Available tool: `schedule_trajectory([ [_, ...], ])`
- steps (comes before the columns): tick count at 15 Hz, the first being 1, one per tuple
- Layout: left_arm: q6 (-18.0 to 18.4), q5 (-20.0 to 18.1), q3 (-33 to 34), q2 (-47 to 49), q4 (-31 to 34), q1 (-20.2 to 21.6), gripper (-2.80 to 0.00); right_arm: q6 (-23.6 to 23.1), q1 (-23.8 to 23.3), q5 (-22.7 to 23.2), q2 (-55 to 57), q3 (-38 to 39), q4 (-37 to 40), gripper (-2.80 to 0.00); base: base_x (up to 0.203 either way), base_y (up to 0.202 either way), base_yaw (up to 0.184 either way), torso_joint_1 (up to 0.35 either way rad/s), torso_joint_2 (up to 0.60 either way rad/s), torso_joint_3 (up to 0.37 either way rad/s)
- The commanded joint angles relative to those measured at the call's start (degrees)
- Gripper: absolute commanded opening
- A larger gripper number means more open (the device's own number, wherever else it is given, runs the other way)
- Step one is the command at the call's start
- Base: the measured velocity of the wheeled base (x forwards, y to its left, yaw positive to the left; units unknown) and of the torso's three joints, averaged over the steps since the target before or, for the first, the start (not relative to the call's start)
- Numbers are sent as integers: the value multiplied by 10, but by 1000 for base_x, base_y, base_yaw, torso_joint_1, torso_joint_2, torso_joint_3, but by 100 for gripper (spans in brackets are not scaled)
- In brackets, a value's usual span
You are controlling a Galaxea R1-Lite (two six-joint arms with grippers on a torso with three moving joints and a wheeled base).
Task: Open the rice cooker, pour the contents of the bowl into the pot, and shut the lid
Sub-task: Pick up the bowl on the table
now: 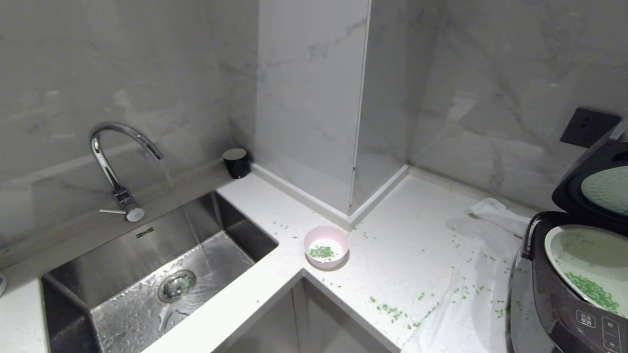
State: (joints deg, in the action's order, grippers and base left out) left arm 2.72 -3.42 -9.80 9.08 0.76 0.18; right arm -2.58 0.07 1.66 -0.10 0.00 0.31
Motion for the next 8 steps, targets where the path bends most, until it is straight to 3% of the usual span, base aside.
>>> schedule_trajectory([
  [1, -1, -6, -28, 140, -61, 0, -280, -1, 0, 0, 1, 0, 0, -280, 0, 0, 0, 0, 0, 0],
  [3, -9, -9, -45, 254, -132, -4, -280, -1, 0, 0, 1, 0, 0, -280, 0, 0, 0, 0, 0, 0],
  [5, -36, -11, -75, 377, -184, -32, -280, -1, -1, 0, 1, 0, 0, -280, 0, 0, 0, 0, 0, 0],
  [8, -98, -4, -158, 535, -219, -135, -280, -1, 0, 0, 1, 0, 0, -280, 0, 0, 0, 0, 0, 0],
])
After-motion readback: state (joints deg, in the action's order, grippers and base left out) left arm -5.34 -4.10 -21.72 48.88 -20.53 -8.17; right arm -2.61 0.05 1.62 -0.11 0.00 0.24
